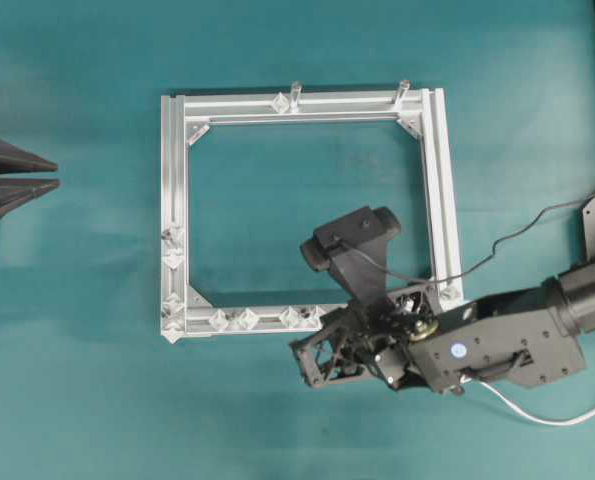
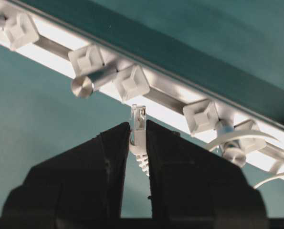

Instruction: Move the cable alternately left and right between 8 closely spaced pins so it hooks onto each one.

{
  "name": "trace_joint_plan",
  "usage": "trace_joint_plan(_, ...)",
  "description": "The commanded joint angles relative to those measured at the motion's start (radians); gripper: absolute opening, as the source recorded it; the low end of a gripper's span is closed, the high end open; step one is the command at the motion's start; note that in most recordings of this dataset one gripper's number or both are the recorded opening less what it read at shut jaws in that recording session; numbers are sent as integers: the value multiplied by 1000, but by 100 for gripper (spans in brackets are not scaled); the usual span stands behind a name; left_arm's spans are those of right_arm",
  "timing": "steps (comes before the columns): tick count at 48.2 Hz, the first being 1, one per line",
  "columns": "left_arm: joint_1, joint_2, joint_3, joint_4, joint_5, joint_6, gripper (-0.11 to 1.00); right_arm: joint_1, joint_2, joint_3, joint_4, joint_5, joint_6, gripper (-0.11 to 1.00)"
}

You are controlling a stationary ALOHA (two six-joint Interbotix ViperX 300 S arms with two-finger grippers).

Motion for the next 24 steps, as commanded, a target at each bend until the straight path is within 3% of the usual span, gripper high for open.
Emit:
trace_joint_plan(1, -2, -2, -20, 2, 0, -9, 32, 17, -9, -21, -2, 2, 2, 14)
trace_joint_plan(10, -2, -52, -34, 2, 46, -8, 32, 55, -5, -35, -2, 20, 20, 14)
trace_joint_plan(24, 0, -130, -44, 3, 109, -3, 32, 163, 43, -101, -21, 110, 184, 14)
